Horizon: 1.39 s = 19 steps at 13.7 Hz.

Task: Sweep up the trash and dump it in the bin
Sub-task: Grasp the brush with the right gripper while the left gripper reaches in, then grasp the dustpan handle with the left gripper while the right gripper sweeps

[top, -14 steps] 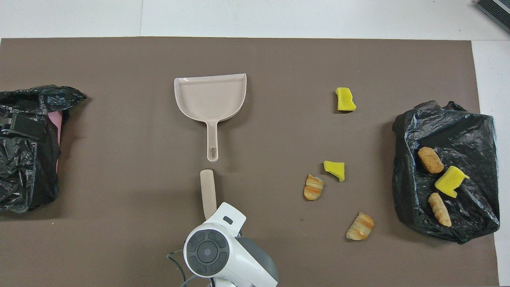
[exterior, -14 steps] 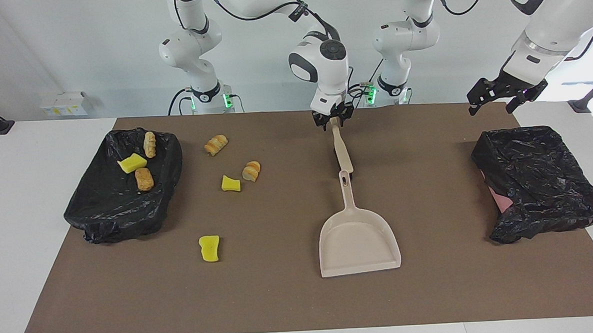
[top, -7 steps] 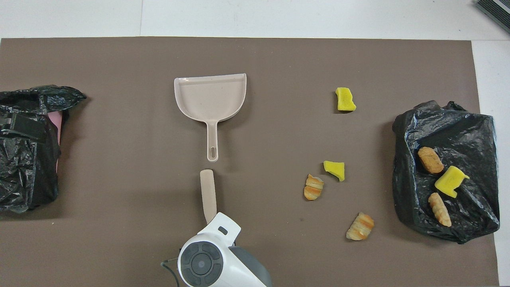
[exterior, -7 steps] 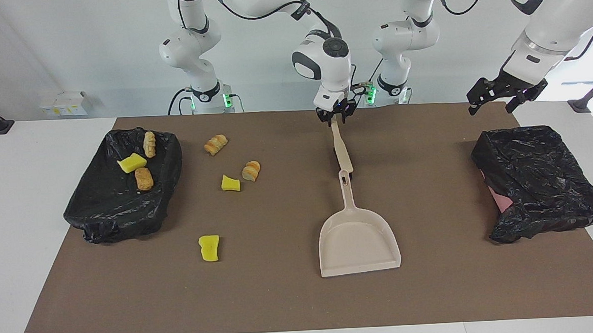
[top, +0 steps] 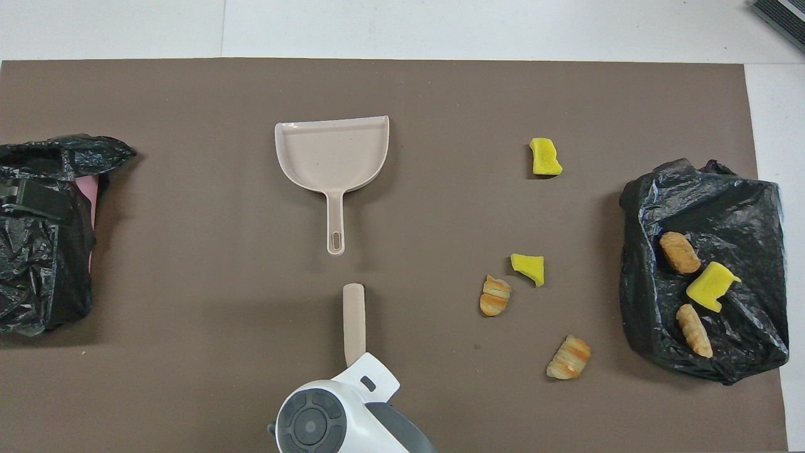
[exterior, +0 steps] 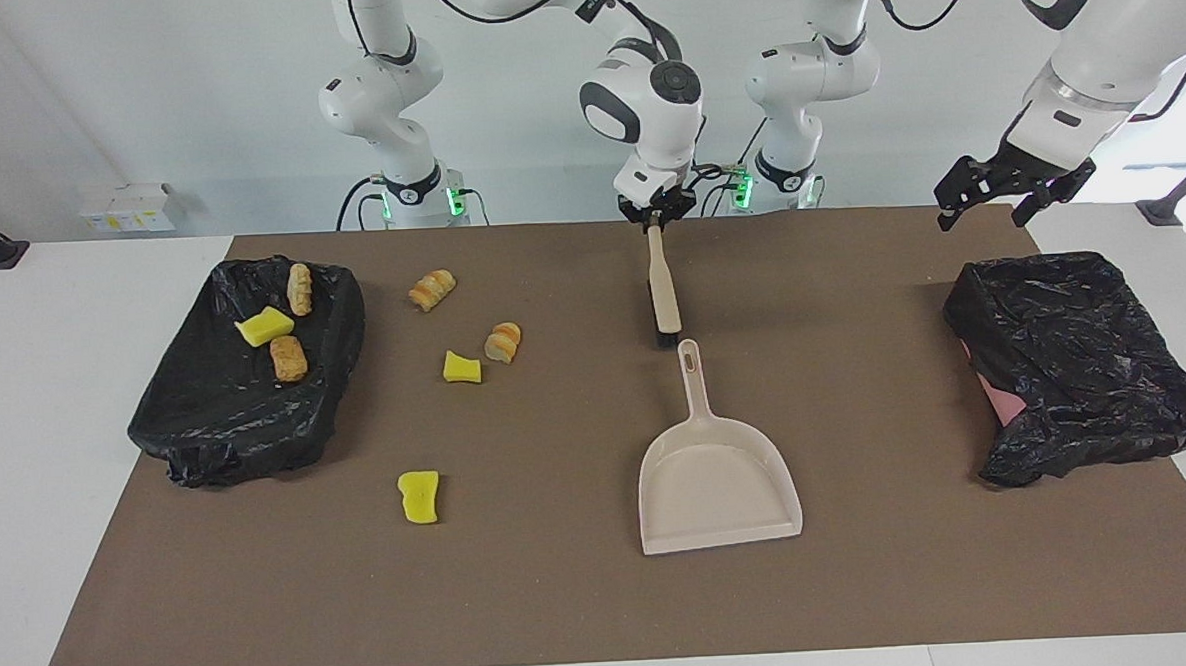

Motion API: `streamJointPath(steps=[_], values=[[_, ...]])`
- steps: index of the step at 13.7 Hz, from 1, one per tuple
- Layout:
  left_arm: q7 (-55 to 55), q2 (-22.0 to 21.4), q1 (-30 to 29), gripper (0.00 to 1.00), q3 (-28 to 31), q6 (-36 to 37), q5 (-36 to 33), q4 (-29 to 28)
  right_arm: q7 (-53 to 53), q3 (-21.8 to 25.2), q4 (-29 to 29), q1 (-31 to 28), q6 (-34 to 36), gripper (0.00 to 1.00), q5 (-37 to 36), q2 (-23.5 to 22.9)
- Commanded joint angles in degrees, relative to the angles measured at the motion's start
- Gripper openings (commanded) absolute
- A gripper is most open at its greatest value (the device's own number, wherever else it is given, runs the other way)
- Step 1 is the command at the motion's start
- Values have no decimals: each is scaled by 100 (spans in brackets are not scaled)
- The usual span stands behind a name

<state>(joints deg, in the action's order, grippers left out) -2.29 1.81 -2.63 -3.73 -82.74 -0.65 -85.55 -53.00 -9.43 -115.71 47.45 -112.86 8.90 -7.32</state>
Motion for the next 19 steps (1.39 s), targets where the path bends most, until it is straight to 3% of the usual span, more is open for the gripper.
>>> streamJointPath(steps=[1,4,8,15,19], values=[[18,-67,17,100,-31,22,-5,-58,-342,-6,-197,-235,1016,0,7,485],[175,-94,384,100,-84,-671,-5,-558,-491,-6,-873,-289,2010,0,-825,1047],[981,161,965,100,-84,-1708,12,-919,-1228,-6,-997,-761,2759,0,-1399,1084],[2486,1189,2028,100,-92,-3044,13,-1060,-1881,-6,-2015,-1175,3200,0,-1479,1628],[2980,1602,2390,100,-92,-3581,13,-1121,-1872,-15,-2823,-1264,2877,0,-1479,2119]])
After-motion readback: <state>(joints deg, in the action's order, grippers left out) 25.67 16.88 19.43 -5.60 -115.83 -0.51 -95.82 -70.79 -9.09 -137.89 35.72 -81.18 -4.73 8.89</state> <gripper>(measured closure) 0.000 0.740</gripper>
